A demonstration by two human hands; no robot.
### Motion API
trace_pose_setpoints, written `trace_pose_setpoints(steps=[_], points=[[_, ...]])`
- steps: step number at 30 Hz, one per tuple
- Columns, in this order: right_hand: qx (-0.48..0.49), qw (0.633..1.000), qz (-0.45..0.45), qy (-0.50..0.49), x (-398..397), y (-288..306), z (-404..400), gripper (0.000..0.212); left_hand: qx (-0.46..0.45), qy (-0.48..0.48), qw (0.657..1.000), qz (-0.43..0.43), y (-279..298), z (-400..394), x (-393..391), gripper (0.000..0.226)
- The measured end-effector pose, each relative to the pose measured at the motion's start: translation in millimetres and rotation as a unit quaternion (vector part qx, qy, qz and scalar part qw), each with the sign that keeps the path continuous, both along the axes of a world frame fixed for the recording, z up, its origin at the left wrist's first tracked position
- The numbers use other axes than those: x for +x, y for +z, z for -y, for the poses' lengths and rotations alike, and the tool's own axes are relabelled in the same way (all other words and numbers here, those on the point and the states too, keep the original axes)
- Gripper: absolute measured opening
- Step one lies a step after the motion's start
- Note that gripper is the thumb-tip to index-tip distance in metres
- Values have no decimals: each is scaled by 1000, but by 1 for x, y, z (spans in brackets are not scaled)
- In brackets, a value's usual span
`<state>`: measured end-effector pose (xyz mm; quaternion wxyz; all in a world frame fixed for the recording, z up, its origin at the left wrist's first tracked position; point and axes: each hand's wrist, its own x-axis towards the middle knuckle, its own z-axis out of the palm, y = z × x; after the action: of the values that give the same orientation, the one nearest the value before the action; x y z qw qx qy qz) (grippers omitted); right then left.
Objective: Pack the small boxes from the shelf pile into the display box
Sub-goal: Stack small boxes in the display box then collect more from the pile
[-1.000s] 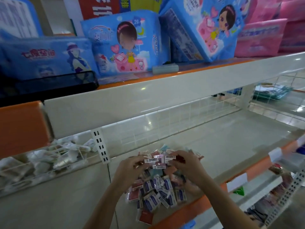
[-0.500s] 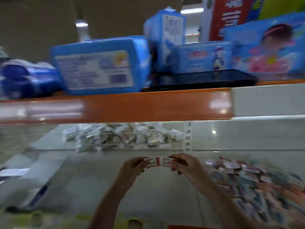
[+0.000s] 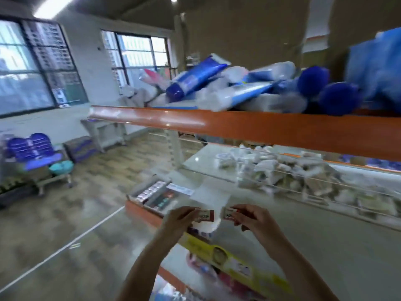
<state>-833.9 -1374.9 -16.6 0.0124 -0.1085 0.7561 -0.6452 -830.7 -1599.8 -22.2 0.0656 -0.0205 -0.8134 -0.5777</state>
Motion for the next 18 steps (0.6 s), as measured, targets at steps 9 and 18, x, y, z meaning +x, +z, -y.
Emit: trace_pose_setpoints(steps=[9,18], points=[[19,995,16,94,-104,7,110,15,-2,50,999,-4,-6,120,-53,21],[72,986,41,148,-199,16,201,8,34,85,996,9,10,198,-147,11]])
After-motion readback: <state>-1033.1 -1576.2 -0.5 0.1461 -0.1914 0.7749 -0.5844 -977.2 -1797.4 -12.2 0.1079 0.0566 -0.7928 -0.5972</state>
